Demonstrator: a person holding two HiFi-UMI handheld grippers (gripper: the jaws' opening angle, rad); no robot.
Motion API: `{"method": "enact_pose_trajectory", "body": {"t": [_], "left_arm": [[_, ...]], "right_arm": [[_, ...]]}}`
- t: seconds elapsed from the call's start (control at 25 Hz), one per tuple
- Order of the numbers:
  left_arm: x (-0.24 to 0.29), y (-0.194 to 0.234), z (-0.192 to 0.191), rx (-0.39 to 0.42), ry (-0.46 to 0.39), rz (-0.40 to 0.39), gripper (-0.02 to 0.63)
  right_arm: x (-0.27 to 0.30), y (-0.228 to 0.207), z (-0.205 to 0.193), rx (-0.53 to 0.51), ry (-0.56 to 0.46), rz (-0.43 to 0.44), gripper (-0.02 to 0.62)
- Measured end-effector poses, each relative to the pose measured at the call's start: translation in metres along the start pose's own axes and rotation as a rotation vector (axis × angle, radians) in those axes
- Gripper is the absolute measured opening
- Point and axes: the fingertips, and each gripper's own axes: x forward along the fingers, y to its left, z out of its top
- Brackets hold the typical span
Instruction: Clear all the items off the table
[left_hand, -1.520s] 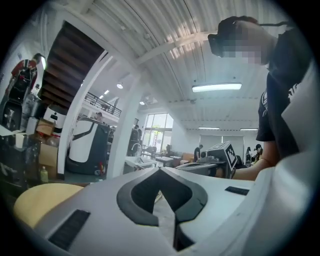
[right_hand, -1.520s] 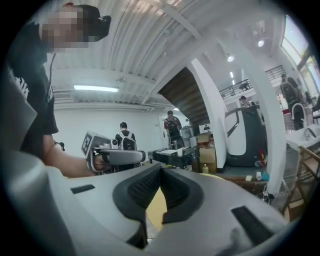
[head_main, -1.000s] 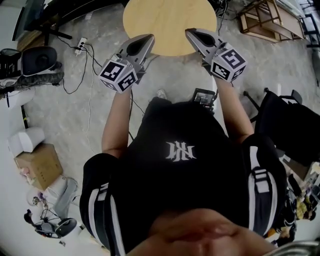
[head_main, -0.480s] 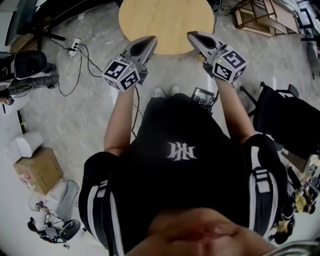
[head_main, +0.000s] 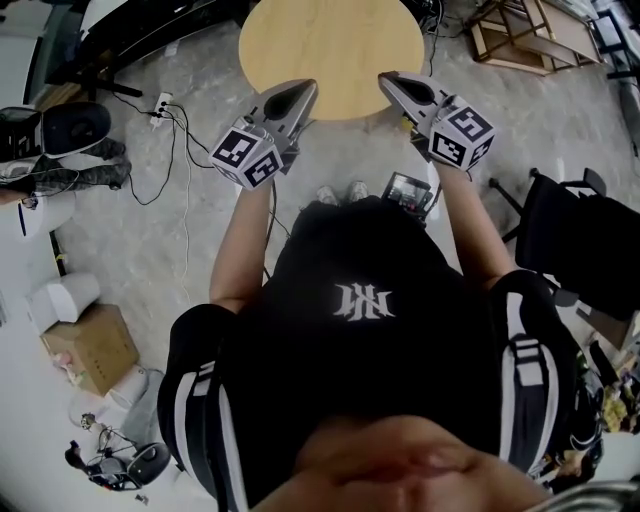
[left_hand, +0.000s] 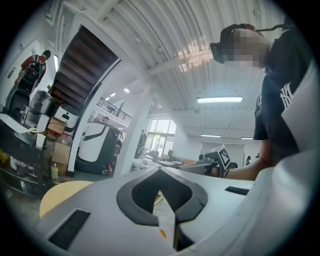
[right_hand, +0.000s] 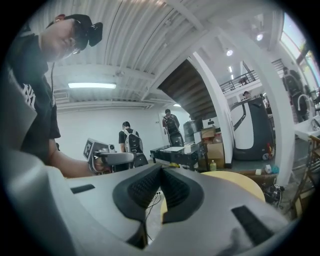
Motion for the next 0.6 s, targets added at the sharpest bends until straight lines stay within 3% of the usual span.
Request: {"method": "enact_pose_trajectory", "body": {"t": [0.6], "left_arm": [[-0.003,-0.021,-0.02,-0.052,0.066,-0.064,0.012]], "right_arm": [[0.004,0.018,-0.008,-0.025,0.016,0.046,-0.002]]}}
